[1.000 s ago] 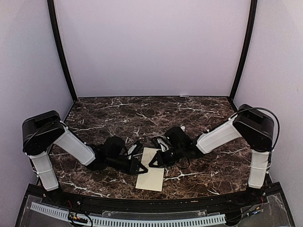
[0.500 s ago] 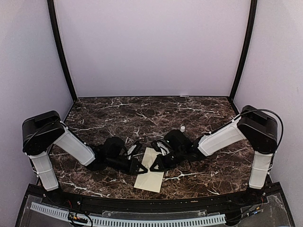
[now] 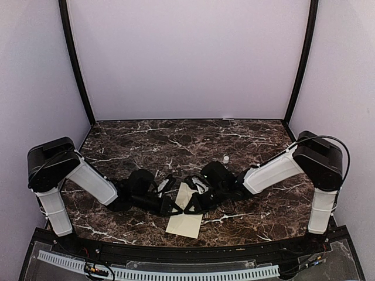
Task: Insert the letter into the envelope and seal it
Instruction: Seal the envelope flap on the envelope.
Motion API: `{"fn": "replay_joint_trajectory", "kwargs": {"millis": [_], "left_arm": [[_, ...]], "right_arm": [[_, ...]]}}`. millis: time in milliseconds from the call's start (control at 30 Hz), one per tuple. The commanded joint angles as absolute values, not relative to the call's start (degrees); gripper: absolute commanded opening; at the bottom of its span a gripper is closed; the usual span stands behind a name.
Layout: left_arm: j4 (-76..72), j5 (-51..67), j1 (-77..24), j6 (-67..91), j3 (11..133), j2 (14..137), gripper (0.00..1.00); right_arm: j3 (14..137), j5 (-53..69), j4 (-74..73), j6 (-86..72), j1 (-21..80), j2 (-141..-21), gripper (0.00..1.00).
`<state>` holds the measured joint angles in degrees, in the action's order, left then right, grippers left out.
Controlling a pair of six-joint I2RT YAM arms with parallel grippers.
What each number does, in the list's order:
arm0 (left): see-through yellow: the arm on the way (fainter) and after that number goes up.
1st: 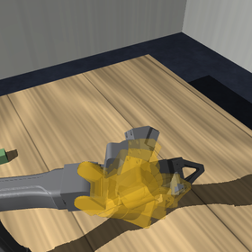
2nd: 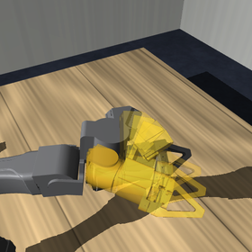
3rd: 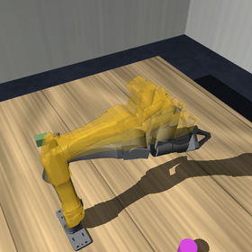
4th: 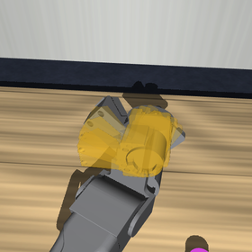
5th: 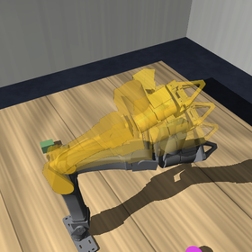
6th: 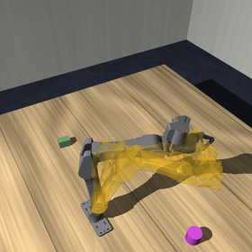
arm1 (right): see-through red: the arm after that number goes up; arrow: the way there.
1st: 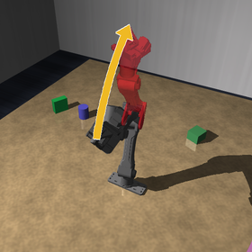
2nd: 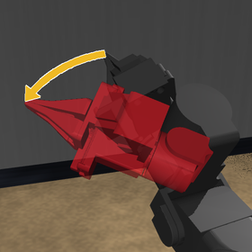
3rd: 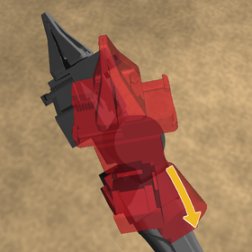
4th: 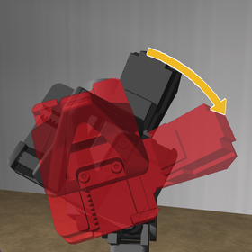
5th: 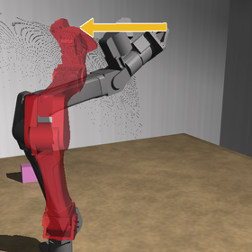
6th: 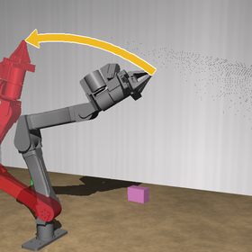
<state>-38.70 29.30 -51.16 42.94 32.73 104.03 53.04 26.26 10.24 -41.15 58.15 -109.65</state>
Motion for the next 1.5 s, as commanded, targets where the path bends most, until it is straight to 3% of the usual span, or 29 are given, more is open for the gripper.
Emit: {"fn": "replay_joint_trajectory", "kwargs": {"millis": [0,467,1467], "left_arm": [[-34.4,28.2,-51.2,42.7,30.9,103.3,0.00],[-34.5,28.8,-51.2,42.5,29.7,102.6,0.00],[-34.4,29.2,-51.2,42.3,30.1,103.3,0.00]], "right_arm": [[54.4,27.5,10.7,-42.2,58.9,-111.0,0.00],[56.7,20.7,3.8,-40.2,56.9,-112.5,0.00],[62.2,22.2,4.8,-37.9,52.1,-117.2,0.00]]}}
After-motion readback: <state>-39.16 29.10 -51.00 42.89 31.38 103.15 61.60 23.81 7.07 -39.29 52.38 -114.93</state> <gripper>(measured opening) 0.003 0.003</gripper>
